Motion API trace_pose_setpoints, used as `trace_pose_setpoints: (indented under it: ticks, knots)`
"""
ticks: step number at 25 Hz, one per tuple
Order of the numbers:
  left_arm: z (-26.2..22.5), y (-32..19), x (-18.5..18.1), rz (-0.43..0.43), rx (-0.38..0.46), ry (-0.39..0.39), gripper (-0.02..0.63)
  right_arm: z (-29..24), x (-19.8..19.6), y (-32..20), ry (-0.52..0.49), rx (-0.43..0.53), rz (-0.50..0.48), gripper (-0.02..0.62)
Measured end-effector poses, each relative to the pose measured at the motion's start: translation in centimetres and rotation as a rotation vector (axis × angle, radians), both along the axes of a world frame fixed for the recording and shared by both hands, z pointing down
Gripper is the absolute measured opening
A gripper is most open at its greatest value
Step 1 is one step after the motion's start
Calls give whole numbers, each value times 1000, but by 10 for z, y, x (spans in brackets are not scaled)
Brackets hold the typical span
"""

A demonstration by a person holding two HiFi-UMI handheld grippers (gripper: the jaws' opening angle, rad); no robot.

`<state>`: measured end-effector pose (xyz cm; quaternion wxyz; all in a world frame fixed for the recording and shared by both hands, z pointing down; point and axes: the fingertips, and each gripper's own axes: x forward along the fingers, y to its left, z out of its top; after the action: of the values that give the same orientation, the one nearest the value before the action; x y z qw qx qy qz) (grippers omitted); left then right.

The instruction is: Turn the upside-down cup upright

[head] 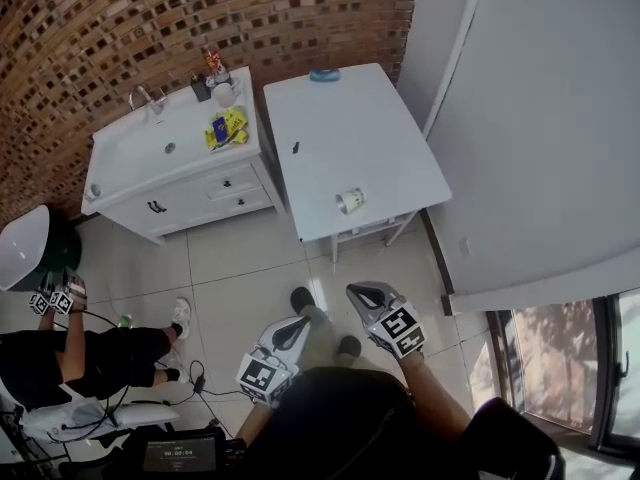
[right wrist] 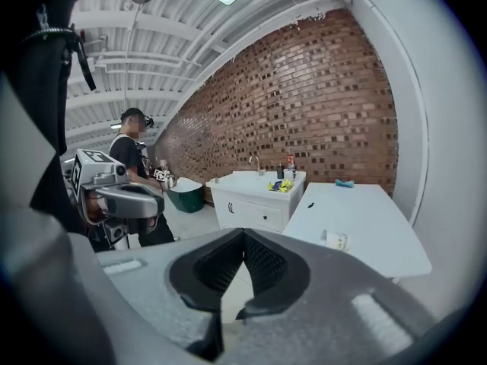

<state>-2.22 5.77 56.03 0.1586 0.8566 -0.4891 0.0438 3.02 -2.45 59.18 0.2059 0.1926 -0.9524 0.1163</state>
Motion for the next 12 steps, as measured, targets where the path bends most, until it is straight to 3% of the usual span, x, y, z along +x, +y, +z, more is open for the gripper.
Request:
trace_pose_setpoints:
  ticks: [12]
  knots:
    - [-8,-119,-70,91,27,21,15,18,-49,-108,161,10,114,-8]
